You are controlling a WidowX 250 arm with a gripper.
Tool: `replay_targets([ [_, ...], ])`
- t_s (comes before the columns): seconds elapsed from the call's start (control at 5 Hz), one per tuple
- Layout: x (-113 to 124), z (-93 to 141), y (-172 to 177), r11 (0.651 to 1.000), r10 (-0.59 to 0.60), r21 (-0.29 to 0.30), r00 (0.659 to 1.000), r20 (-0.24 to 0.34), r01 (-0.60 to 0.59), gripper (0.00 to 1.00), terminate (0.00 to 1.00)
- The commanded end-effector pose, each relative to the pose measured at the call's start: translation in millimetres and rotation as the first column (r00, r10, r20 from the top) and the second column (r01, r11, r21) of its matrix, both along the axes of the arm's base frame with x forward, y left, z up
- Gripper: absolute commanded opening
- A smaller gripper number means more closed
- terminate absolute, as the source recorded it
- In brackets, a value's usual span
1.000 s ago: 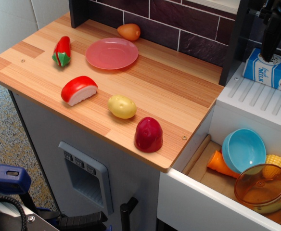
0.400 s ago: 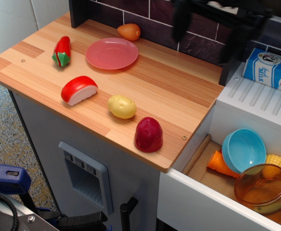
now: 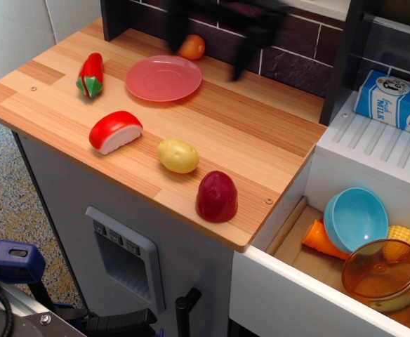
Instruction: Put potato on plate
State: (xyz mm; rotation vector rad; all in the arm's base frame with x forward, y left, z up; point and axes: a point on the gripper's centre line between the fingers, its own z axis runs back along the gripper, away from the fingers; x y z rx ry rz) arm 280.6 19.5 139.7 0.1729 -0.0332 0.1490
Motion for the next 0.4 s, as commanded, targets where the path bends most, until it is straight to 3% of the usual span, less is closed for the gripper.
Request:
replay_targets([
  [0.0, 8.0, -17.7, 12.3, 1.000, 0.013, -0.009, 0.995, 0.101, -0.012, 1.00, 0.00],
  [0.2, 15.9, -38.8, 11.5, 0.999, 0.031, -0.028, 0.993, 0.114, -0.028, 1.00, 0.00],
])
